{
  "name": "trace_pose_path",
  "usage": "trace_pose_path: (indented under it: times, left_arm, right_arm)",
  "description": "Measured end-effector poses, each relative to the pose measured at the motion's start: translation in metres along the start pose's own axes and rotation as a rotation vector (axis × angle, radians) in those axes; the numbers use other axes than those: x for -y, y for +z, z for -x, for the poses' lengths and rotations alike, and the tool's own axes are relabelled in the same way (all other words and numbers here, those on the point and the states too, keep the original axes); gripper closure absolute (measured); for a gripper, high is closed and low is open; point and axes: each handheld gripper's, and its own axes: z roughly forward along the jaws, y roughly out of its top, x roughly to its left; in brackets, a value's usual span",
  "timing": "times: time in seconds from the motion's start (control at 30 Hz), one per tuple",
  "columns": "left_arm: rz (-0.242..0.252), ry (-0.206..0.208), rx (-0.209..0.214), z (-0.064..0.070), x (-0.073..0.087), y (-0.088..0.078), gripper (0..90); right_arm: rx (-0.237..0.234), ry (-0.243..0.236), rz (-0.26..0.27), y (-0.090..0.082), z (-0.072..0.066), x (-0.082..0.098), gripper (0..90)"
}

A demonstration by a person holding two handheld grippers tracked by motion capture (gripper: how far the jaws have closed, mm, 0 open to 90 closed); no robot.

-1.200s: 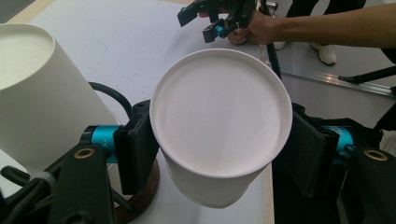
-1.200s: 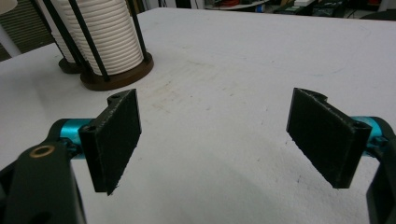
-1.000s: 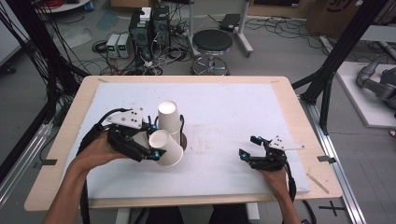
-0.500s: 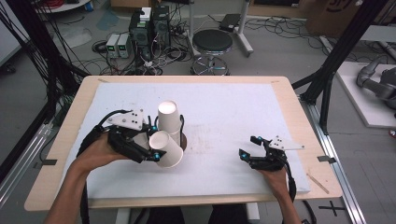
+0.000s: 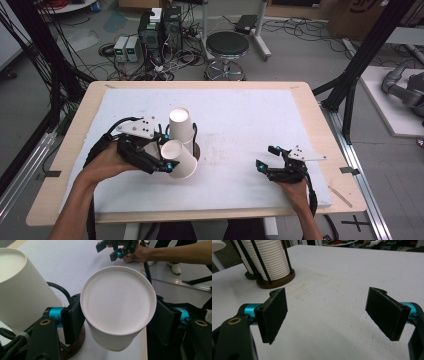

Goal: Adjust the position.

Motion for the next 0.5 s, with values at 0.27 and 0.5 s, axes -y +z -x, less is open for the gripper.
trace_pose_path:
  times: [0.27, 0.5]
  left_arm:
    - [0.000, 0.000, 0.004, 0.0006, -0.0011, 0.0038, 33.3]
    - [0.011, 0.006, 0.004, 0.0004, -0.0032, 0.0053, 33.3]
  right_arm:
    - [-0.018, 0.012, 0.003, 0.0001, 0.0022, -0.0007, 18.2]
    - [-0.022, 0.010, -0.013, 0.0008, 0.0012, -0.0017, 18.3]
